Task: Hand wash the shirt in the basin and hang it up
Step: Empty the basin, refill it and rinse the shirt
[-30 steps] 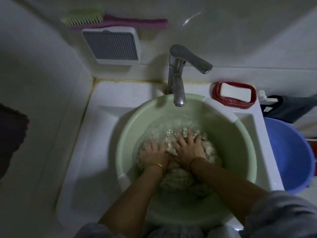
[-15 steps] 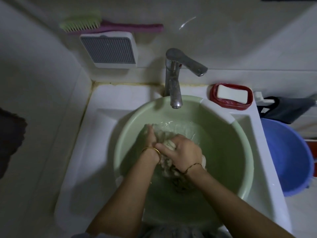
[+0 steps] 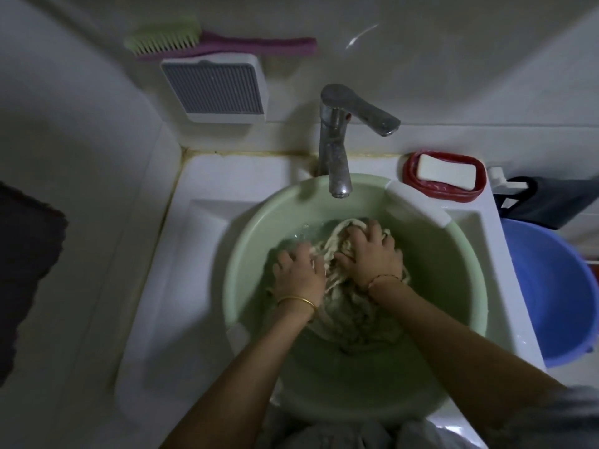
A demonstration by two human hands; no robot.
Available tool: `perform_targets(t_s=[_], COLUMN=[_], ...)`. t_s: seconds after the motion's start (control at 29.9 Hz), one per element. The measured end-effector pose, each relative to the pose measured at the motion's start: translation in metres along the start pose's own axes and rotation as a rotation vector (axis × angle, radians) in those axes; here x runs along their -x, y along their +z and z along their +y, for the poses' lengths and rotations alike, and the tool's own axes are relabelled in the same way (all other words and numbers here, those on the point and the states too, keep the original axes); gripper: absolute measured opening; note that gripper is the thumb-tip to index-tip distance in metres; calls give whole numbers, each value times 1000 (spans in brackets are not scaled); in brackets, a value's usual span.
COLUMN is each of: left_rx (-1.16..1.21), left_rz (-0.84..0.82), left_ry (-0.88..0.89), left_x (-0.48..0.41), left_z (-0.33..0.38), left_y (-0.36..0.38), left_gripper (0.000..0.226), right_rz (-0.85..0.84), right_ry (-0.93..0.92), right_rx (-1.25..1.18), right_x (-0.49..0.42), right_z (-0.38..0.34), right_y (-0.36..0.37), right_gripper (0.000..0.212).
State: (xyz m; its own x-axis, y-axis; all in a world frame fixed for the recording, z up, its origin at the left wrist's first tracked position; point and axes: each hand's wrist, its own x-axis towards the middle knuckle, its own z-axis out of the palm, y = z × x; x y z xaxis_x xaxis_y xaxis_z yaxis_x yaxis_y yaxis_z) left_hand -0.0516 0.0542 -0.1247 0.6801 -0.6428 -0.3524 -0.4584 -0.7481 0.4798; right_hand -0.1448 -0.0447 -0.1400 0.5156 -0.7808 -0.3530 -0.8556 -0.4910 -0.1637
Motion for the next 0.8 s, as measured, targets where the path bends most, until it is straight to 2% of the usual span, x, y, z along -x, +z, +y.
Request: perform_targets(t_s=[0.1, 0.2, 0.27, 0.33, 0.4, 0.43, 0.5, 0.57, 0.63, 0.7, 0.74, 0.8], left_rx=[-443, -617, -599, -406, -65, 160, 713, 1175, 1342, 1355, 1328, 1230], left_rz=[-220, -341, -387, -354, -278, -237, -212, -262, -297, -340, -393, -489], left_ry=[94, 51, 27, -9, -69, -105, -325, -509, -543, -501, -478, -469], left_x=[0, -6, -14, -23, -29, -31, -35, -41, -36, -23, -16, 0], left_z=[-17, -29, -32, -36, -34, -31, -20, -7, 10, 17, 16, 13], left_y=[24, 35, 36, 38, 39, 38, 30, 21, 7, -4, -4, -9], left_gripper=[64, 62, 54, 50, 48, 44, 30, 46, 67, 73, 72, 52], right_rz=[-75, -162, -198, -169, -130, -125, -126, -88, -23, 65, 116, 193], right_ry=[-32, -297, -334, -192, -16, 44, 60, 39, -48, -162, -195, -202], right_rx=[253, 469, 550, 530, 298, 109, -231, -473, -526, -464, -434, -379], right_x=[10, 16, 11, 8, 8, 8, 9, 19, 39, 58, 62, 64], right_z=[-3, -8, -4, -1, -6, -9, -13, -18, -25, -35, -39, -46], right_y=[22, 40, 39, 29, 20, 17, 10, -3, -21, -39, -45, -50], right_gripper=[71, 70, 64, 53, 51, 52, 45, 31, 30, 30, 31, 34])
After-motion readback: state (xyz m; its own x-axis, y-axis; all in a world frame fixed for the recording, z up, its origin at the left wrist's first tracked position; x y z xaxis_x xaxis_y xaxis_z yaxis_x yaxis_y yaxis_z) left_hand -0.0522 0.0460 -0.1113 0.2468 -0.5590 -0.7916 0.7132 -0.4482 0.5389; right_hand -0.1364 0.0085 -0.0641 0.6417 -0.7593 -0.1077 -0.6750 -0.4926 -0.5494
